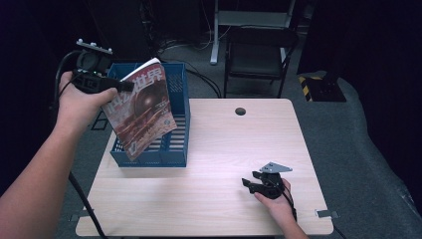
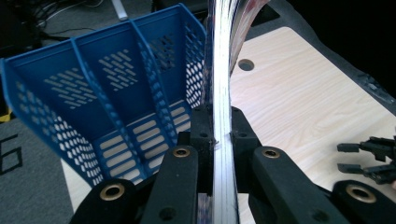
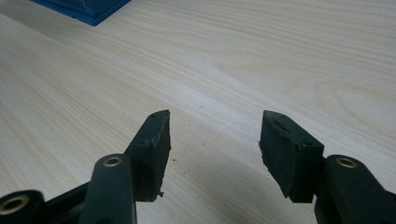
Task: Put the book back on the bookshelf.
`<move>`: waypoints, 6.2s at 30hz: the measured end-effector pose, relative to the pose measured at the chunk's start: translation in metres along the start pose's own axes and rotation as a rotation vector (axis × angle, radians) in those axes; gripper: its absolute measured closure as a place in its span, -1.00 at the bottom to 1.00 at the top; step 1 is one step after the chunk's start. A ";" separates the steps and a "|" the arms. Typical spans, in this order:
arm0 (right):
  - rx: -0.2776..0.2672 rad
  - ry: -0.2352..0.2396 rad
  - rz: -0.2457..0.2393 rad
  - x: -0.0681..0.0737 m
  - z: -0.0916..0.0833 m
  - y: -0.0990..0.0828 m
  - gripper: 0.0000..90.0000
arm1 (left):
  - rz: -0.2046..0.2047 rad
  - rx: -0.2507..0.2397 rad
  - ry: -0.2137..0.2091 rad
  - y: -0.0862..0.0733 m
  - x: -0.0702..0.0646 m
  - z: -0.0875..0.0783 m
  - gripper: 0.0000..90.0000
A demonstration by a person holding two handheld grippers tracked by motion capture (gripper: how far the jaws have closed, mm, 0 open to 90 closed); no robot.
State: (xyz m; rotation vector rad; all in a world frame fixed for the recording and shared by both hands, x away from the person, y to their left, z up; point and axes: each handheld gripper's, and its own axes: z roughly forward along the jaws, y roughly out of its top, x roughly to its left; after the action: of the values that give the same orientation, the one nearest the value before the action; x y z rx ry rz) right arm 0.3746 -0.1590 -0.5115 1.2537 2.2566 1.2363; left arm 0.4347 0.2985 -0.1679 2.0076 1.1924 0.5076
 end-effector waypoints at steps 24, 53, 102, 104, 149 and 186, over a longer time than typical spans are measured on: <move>0.002 0.005 0.004 0.001 0.000 0.000 -0.05 | -0.123 -0.002 0.108 -0.003 0.025 0.005 0.86; -0.018 0.005 -0.001 0.000 -0.002 0.001 -0.05 | -0.214 -0.004 0.197 0.005 0.042 0.034 0.86; -0.037 0.021 -0.001 0.000 -0.005 0.002 -0.05 | -0.305 -0.037 0.270 -0.014 0.049 0.100 0.87; -0.037 0.020 0.001 0.001 -0.005 0.003 -0.05 | -0.302 -0.031 0.266 -0.016 0.049 0.103 0.87; -0.033 0.026 0.014 0.001 -0.005 0.003 -0.05 | -0.316 0.049 0.238 -0.047 0.054 0.128 0.85; -0.023 0.025 0.008 0.001 -0.003 0.002 -0.07 | -0.299 0.055 0.154 -0.058 0.056 0.098 0.76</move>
State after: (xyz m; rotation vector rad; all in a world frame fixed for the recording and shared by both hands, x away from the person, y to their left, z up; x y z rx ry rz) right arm 0.3737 -0.1591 -0.5082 1.2464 2.2508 1.2839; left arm 0.4927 0.3261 -0.2774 1.8163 1.5848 0.4888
